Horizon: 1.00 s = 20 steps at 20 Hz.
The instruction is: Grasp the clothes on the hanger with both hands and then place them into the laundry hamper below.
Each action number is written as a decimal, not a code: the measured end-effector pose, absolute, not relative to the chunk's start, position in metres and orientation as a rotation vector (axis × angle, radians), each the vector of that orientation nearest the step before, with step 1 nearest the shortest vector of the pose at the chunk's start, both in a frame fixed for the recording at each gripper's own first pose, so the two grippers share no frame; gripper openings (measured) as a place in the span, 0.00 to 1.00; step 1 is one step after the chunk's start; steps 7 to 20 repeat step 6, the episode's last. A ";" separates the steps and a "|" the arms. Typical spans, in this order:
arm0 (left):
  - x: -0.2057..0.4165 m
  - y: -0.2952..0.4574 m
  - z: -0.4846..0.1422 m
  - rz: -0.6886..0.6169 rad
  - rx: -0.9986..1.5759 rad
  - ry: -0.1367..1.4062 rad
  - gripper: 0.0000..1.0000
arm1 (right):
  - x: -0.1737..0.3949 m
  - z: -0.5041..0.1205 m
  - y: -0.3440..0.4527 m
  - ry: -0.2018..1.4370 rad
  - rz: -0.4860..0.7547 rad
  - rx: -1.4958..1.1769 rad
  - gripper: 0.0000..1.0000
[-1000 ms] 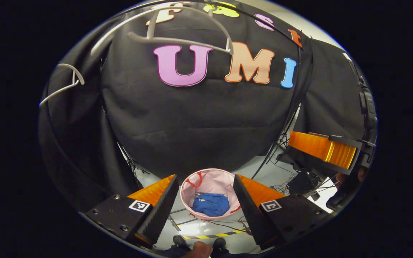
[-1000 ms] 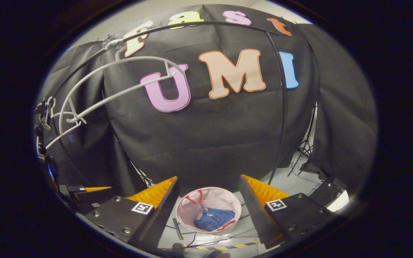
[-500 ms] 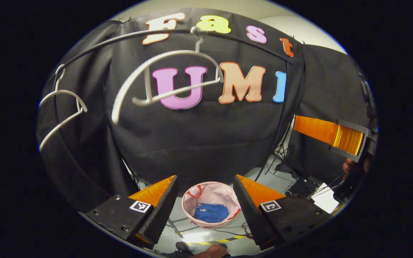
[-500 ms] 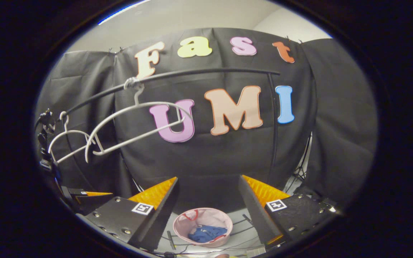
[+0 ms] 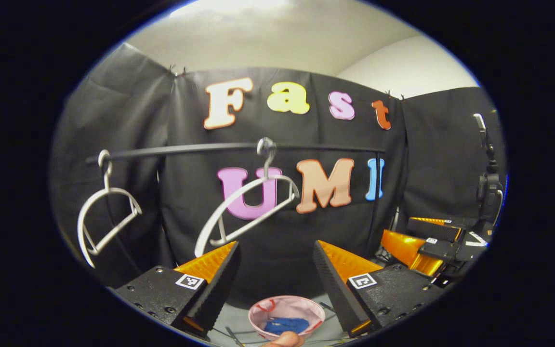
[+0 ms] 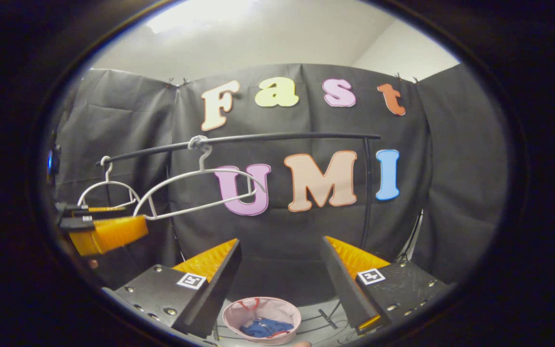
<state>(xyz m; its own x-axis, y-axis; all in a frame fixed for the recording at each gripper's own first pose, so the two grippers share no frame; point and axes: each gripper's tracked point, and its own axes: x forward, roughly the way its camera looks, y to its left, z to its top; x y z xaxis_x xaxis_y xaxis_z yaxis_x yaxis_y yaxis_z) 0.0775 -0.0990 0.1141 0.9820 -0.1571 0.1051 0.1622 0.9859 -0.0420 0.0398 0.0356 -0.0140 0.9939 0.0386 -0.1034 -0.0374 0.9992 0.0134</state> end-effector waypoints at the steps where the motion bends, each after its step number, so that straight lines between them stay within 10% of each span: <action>1: 0.078 -0.099 0.121 -0.154 -0.028 -0.139 0.93 | 0.037 -0.012 0.034 0.091 0.041 0.022 0.99; 20: 0.076 -0.122 0.110 -0.211 0.014 -0.132 0.99 | 0.027 -0.015 0.026 0.082 0.036 0.023 0.92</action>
